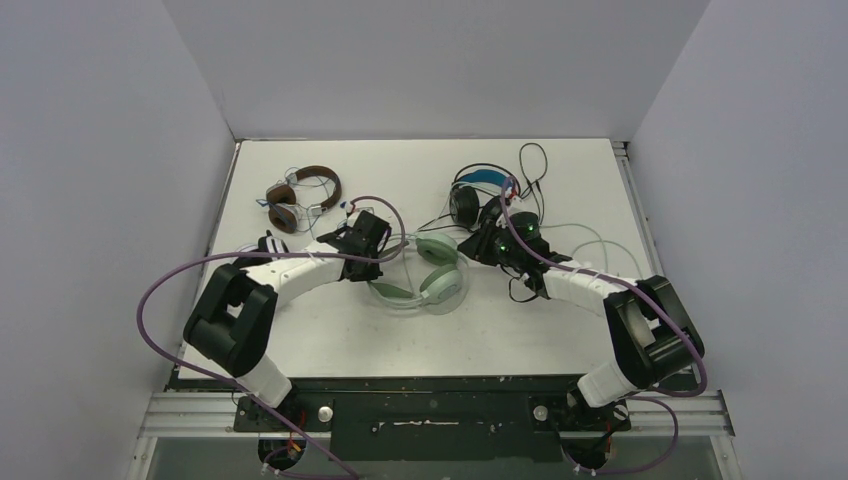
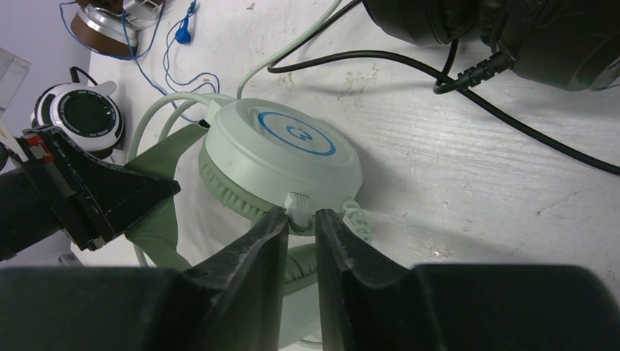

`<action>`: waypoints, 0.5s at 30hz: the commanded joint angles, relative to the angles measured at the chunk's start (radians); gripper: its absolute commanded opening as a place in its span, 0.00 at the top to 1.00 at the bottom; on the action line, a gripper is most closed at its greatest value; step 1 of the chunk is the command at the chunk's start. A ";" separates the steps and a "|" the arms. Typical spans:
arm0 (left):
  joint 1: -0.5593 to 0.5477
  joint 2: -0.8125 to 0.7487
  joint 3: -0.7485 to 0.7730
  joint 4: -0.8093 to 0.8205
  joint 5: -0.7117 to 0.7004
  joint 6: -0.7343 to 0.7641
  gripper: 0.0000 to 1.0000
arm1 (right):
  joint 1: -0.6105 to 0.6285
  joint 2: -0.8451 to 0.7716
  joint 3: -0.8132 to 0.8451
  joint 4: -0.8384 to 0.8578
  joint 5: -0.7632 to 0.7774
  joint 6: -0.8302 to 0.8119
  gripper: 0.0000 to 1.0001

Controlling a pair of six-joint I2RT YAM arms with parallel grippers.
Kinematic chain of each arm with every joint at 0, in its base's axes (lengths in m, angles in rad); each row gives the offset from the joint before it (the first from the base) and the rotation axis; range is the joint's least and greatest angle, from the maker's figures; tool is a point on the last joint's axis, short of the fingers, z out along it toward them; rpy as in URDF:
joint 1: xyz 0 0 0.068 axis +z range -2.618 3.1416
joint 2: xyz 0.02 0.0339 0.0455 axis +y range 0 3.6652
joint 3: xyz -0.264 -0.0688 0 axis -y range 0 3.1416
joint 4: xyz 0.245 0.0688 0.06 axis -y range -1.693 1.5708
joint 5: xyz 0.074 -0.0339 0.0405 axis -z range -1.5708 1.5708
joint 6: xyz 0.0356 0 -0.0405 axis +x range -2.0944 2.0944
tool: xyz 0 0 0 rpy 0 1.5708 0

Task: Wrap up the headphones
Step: Pick up the headphones from the center of the board.

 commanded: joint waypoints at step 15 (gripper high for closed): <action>0.037 -0.260 -0.039 0.094 0.038 -0.108 1.00 | -0.015 -0.504 -0.197 0.059 0.074 -0.234 0.37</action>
